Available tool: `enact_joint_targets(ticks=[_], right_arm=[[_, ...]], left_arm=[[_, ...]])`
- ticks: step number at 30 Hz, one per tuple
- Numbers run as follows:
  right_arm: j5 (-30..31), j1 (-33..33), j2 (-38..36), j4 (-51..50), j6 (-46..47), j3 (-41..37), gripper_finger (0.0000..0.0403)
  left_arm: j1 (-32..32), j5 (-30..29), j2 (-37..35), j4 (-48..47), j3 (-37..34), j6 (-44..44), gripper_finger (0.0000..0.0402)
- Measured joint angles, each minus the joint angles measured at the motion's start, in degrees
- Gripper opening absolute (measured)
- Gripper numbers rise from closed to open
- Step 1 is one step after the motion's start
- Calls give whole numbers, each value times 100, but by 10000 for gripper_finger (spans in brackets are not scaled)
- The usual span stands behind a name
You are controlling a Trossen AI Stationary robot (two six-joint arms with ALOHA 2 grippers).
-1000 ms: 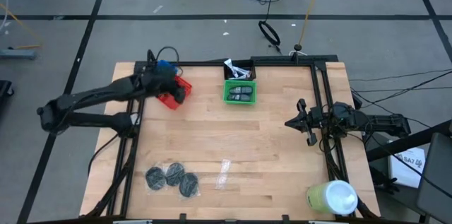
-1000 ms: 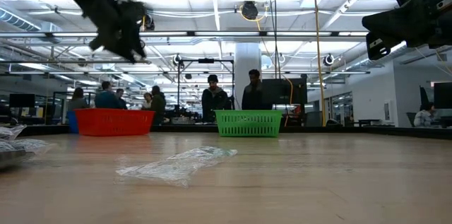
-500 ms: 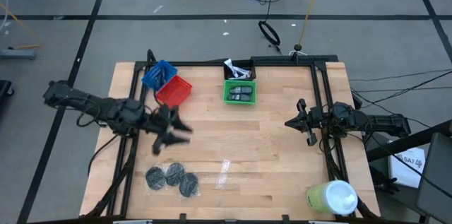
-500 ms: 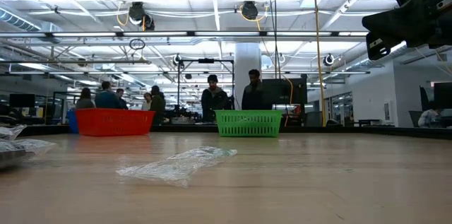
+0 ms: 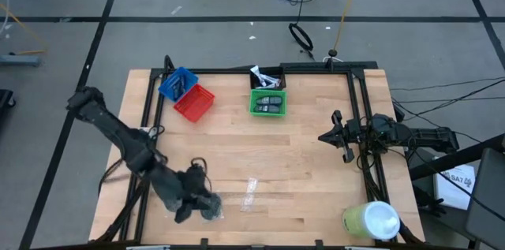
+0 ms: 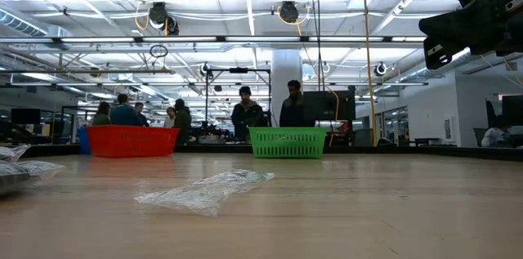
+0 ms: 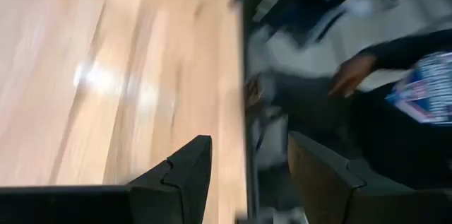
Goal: Pick & Place Travel size toiletries
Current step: Put the left black hairbrush into the red bin
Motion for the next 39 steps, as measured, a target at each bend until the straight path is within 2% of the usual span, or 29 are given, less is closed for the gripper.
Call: enact_joint_targets(ticks=[4,6,11,15,21,26,29,35,39], right_arm=[[0,1,0,0,1,0,0],[0,1,2,18,1,0,0],[-3,0,0,57,0,1,0],[-4,1,2,63,0,0,0],[-4,0,1,68,-1,0,0],[-4,1,2,72,1,2,0],[-4,1,2,78,1,0,0],[-4,1,2,79,1,2,0],[-2,1,2,79,1,2,0]], left_arm=[[-234,19,664,-1738,800,-1248,182],[-309,185,978,-2314,1101,-1932,182],[-564,860,1464,-3094,1200,-3745,182],[-830,827,1621,-3658,1201,-4391,182],[-1385,11,1596,-3949,1203,-5374,182],[-1709,-20,1595,-3931,1053,-6394,182],[-1803,42,1589,-3935,908,-6848,182],[-1931,804,1591,-3918,311,-8273,182],[-1953,930,1591,-3799,23,-8707,182]])
